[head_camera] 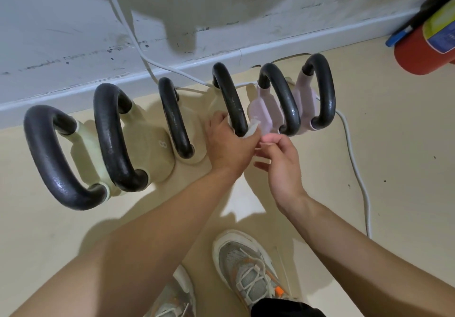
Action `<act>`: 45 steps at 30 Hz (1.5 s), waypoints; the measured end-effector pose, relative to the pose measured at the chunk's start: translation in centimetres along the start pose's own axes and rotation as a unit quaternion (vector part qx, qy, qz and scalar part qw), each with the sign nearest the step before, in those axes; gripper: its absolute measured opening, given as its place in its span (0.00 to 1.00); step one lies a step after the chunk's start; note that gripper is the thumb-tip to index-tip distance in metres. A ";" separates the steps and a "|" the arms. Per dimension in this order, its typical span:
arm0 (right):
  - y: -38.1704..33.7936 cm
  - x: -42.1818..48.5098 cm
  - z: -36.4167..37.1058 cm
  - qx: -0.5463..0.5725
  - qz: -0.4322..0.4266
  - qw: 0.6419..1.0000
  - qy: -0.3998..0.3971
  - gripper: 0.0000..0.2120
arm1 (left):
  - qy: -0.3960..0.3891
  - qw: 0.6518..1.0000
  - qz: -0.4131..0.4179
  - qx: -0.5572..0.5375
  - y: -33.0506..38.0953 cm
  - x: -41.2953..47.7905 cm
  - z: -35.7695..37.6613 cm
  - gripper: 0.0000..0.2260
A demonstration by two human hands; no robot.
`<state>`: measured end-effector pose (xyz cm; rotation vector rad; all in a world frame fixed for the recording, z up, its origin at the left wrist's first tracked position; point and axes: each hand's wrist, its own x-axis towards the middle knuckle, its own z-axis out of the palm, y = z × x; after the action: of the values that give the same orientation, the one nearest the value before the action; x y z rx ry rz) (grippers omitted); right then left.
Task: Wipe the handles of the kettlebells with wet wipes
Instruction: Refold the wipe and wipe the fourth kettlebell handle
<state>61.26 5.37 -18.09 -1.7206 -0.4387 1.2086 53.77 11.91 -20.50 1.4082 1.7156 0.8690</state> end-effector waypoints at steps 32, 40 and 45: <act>-10.9 6.7 8.7 -0.180 0.135 0.962 -0.155 0.17 | -0.073 0.878 -0.354 -0.315 6.9 1.6 -10.1 0.11; -7.8 6.2 7.8 -0.360 -0.064 0.929 -0.063 0.19 | -0.077 0.897 -0.332 -0.282 6.7 2.2 -10.5 0.08; -4.6 4.4 5.7 -0.351 -0.180 0.916 -0.078 0.09 | -0.122 0.926 -0.256 -0.251 6.5 1.5 -9.8 0.08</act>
<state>59.26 13.60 -16.86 -2.0041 -1.3561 0.9709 48.22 13.98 -10.22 0.6483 1.4298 0.7278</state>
